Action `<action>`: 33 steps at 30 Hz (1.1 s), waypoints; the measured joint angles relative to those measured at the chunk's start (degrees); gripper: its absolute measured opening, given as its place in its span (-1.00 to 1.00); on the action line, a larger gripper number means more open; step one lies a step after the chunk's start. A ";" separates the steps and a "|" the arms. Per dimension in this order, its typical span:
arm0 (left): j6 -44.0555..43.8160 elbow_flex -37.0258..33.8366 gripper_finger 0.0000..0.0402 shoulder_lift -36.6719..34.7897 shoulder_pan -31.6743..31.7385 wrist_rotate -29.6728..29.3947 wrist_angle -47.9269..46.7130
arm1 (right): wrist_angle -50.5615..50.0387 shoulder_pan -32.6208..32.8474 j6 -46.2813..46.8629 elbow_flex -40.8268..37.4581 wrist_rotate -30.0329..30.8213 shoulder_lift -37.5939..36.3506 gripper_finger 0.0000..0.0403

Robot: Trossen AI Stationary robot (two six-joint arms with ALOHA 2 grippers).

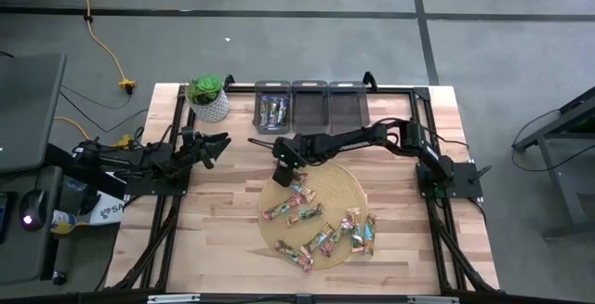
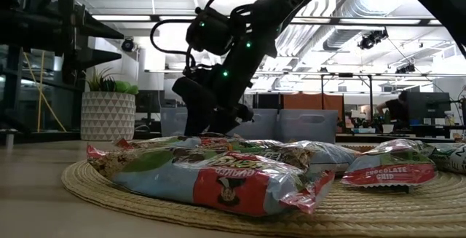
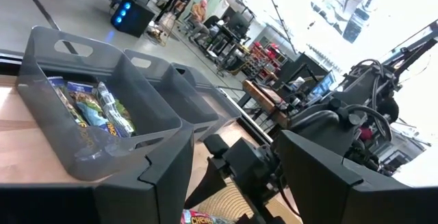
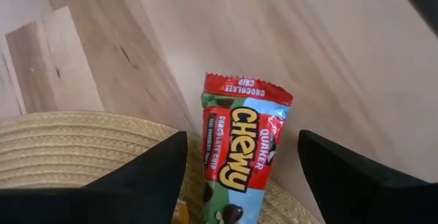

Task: Pick and place Granola Bars by type
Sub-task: Put the red granola bar into the middle black bin

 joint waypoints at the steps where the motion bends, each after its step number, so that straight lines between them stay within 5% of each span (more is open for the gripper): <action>1: 0.00 0.00 0.05 0.00 0.00 0.00 -0.02 | -0.07 0.00 -0.15 0.00 0.24 0.01 0.27; 17: 0.00 0.00 0.05 0.00 -0.02 -0.02 -0.02 | -1.40 -0.02 -1.47 0.00 1.20 0.07 -0.31; 33: 0.00 0.00 0.05 0.00 -0.01 -0.04 -0.02 | 1.98 0.00 2.29 0.53 -1.97 0.35 -0.58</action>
